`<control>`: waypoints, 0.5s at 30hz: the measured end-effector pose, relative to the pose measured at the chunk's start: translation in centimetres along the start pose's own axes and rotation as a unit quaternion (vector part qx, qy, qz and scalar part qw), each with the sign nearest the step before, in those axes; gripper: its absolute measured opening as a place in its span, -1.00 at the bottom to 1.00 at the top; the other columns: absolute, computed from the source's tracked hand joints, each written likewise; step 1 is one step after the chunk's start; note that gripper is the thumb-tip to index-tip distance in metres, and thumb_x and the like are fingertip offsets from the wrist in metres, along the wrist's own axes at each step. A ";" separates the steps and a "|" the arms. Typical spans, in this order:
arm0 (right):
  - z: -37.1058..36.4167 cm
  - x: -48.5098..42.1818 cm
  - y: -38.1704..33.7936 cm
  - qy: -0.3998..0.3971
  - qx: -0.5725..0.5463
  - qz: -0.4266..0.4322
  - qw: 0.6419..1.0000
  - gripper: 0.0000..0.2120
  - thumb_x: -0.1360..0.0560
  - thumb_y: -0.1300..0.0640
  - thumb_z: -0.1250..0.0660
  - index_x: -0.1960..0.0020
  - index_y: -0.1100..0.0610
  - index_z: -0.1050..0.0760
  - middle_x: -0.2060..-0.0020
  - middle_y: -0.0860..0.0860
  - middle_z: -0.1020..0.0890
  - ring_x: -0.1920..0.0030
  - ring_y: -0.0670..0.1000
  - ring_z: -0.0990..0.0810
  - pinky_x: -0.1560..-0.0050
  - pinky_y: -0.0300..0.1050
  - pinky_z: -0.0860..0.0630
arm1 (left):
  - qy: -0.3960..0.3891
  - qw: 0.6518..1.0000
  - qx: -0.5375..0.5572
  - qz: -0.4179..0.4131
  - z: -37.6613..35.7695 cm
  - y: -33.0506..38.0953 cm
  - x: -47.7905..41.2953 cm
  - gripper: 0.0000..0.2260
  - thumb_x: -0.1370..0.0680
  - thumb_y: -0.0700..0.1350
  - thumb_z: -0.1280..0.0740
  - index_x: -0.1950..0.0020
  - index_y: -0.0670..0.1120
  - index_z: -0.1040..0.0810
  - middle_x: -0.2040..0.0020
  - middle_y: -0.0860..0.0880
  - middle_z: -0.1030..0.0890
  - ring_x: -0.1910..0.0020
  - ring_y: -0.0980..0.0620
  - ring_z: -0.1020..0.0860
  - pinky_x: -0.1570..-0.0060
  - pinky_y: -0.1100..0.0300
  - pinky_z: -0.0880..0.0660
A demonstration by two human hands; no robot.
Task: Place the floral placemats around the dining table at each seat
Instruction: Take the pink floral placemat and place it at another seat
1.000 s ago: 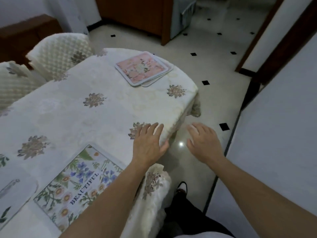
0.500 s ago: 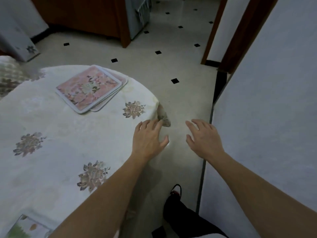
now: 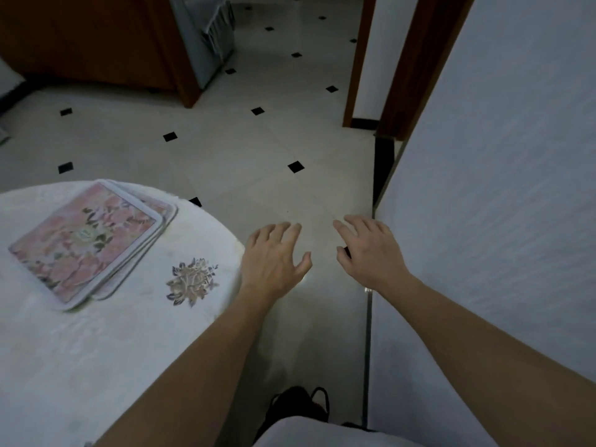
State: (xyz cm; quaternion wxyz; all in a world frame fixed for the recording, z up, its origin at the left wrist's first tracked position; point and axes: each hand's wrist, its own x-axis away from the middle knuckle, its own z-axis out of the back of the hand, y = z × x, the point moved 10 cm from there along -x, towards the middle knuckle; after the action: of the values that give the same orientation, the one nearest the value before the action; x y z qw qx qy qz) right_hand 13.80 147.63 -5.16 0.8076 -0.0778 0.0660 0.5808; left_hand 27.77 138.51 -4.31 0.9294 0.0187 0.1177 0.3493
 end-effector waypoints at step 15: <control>-5.1 -18.9 7.3 -0.015 -0.031 -0.002 0.999 -0.50 -0.50 -0.04 -0.16 -0.36 0.13 -0.50 -0.24 0.15 -0.58 -0.22 0.19 -0.55 -0.22 0.15 -0.47 | -0.003 1.000 0.001 0.006 -5.6 -4.4 -20.5 -0.45 -0.50 0.25 -0.13 -0.35 -0.04 -0.50 -0.26 -0.06 -0.60 -0.20 -0.12 -0.56 -0.22 -0.06 -0.45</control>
State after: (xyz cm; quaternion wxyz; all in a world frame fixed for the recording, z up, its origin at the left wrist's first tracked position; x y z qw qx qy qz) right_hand 0.77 131.37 -6.75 0.8071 -0.0937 0.0357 0.5818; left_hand 14.35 121.54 -6.03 0.9275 0.0211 0.1151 0.3549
